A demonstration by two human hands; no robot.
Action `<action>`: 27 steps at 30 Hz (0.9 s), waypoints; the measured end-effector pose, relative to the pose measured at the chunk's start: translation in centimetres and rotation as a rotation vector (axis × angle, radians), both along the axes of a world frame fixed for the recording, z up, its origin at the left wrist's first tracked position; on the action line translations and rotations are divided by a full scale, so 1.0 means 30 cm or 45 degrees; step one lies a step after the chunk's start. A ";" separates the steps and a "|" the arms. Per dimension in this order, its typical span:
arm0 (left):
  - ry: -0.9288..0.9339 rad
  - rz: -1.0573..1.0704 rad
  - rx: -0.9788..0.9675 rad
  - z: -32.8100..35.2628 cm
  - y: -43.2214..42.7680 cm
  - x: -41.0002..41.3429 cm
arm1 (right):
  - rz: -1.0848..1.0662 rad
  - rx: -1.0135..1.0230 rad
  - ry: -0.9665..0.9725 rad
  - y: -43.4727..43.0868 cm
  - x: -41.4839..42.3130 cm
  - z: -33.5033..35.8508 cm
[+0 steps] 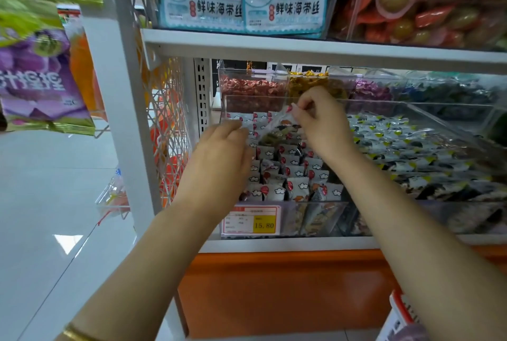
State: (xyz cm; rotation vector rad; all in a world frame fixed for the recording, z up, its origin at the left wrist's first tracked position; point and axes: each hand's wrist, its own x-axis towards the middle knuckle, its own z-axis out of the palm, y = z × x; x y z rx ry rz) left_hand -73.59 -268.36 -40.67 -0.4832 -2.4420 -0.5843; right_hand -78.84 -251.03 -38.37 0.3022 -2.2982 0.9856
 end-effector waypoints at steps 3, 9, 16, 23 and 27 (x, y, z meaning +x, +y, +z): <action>0.006 -0.018 0.228 0.017 0.017 0.020 | 0.029 -0.343 0.052 0.024 0.102 -0.013; -0.325 -0.117 0.531 0.023 0.040 0.046 | 0.318 -1.205 -0.285 0.046 0.238 -0.046; -0.743 -0.366 1.428 0.037 0.033 0.057 | 0.608 -1.680 -0.487 0.043 0.285 -0.059; -0.612 -0.190 1.275 0.033 0.041 0.053 | 0.727 -1.894 -0.547 0.001 0.287 -0.100; -0.785 -0.455 1.317 0.039 0.026 0.058 | 0.645 -2.023 -0.495 0.008 0.278 -0.103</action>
